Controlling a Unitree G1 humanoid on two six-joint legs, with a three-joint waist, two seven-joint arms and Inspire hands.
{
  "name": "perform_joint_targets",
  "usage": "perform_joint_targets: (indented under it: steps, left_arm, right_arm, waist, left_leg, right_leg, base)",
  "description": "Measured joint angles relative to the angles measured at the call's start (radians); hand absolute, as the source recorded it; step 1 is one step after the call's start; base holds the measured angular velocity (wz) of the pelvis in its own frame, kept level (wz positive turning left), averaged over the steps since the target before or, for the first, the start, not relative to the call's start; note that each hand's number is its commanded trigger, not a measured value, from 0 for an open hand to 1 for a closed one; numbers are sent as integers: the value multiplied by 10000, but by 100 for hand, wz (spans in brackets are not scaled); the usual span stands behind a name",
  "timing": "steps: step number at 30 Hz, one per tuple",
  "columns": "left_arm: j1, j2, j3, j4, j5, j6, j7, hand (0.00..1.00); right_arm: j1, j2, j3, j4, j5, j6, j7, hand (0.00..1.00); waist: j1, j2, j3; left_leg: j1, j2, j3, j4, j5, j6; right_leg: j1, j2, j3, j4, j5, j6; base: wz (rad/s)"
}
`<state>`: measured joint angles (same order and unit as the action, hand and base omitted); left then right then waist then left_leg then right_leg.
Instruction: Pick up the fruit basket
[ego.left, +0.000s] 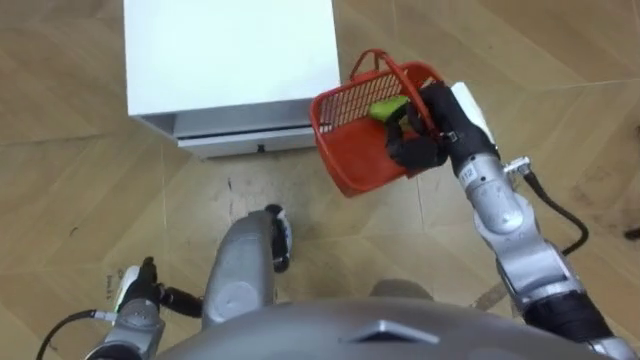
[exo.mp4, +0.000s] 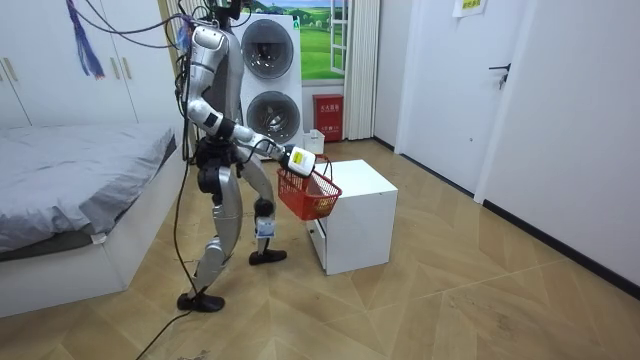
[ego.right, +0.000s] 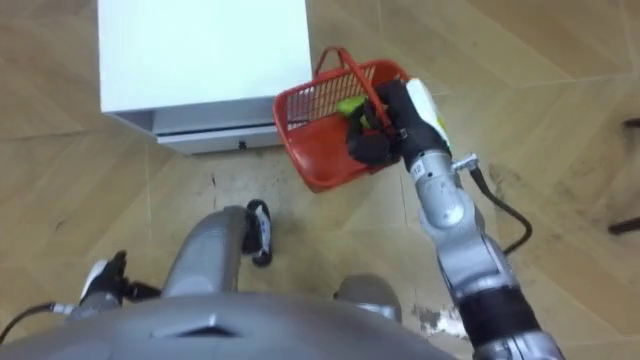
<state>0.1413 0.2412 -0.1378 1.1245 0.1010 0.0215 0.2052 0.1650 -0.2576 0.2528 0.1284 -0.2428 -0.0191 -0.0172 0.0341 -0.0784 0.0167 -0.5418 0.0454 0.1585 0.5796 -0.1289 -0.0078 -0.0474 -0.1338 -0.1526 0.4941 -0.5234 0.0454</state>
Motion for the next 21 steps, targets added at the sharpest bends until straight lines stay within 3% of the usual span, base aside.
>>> perform_joint_targets:
  steps: [7,10,13,16,17,19,21]
  left_arm:
    - [44,-31,232,-77,126,-65,-3,0]
    - [26,-69,228,-58,214,-84,-2,0]
    - [33,-137,606,12,213,-195,-2,0]
    - [-28,-177,629,57,202,-187,0,0]
    - [-38,-191,631,57,152,-182,0,0]
    - [-101,-190,750,57,113,-141,-1,0]
    - [-193,-185,1028,56,96,-132,48,0]
  right_arm:
    - [-316,-207,-104,-427,62,-3,105,100]
    - [-558,-204,-108,-548,107,-3,233,100]
    - [-592,-158,-108,-1003,111,-3,410,100]
    - [-775,-157,-117,-1143,58,-14,449,100]
    - [-785,-152,-114,-1143,44,-12,452,100]
    - [-792,-101,-107,-1144,48,-12,516,100]
    - [-793,-44,-115,-1153,42,-12,554,100]
  waist:
    - [75,2,0]
    - [247,6,1]
    - [576,31,-6]
    - [541,40,-11]
    - [545,30,-16]
    - [539,30,-20]
    - [509,45,-18]
  left_leg:
    - [176,41,78,122,-41,47]
    - [436,-37,273,66,-151,147]
    - [687,-85,527,58,-424,265]
    - [937,-474,576,1,-693,546]
    - [1099,-639,580,-2,-820,683]
    - [1383,-901,487,2,-1046,850]
    - [1905,-1205,284,-131,-1227,1078]
  right_leg:
    - [356,-49,-49,-261,74,-56]
    - [544,-239,-64,-260,106,8]
    - [656,-432,-35,-84,225,238]
    - [440,-895,-228,1041,414,542]
    - [239,-1127,-107,1846,638,585]
    - [-301,-1391,195,3361,1399,380]
    - [-811,-1577,472,4874,3106,47]
  base:
    - [-1]
    - [-8]
    - [-14]
    - [18]
    - [21]
    - [22]
    - [31]
